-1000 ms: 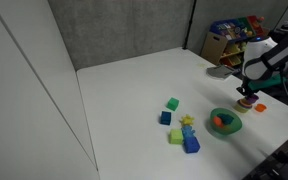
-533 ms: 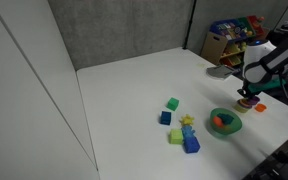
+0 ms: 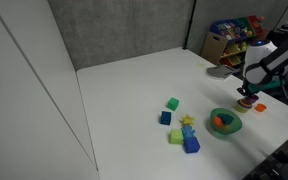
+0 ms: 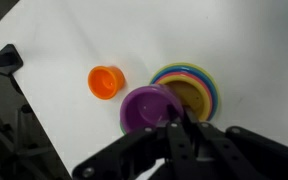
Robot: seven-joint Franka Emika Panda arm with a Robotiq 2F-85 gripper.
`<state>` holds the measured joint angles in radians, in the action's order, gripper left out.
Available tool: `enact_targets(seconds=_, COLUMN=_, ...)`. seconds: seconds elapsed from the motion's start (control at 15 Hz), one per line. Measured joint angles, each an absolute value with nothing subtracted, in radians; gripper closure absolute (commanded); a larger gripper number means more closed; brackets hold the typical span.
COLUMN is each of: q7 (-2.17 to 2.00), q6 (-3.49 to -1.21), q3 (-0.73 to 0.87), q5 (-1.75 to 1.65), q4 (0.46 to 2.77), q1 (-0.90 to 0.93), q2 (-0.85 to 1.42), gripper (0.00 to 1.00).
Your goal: Put the small purple bowl into the yellow bowl
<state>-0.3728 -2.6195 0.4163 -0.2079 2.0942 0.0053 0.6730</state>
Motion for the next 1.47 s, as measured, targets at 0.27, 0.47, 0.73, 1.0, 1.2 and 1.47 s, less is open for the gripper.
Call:
enact_targets(seconds=0.27, q7=-0.373, q6=-2.648, q3=0.415, q5=-0.208, q4=2.094, q1=0.006, q2=0.676, gripper=0.95)
enact_targets(seconds=0.47, q7=-0.373, q6=-2.65, q3=0.412, q5=-0.206, q4=2.095, q1=0.006, q2=0.676, gripper=0.95)
enact_targets(seconds=0.73, q7=-0.373, q6=-2.649, q3=0.403, q5=-0.202, q4=2.1, q1=0.006, q2=0.676, gripper=0.95)
enact_targets(seconds=1.0, q7=-0.373, q6=-2.649, q3=0.39, q5=-0.197, q4=2.107, q1=0.006, q2=0.675, gripper=0.65)
enact_targets(seconds=1.2, q7=-0.372, q6=-2.649, q3=0.38, q5=-0.187, q4=2.114, q1=0.005, q2=0.667, gripper=0.42)
enact_targets(seconds=1.47, q7=-0.365, q6=-2.646, q3=0.375, q5=-0.187, q4=2.149, q1=0.006, q2=0.597, gripper=0.12)
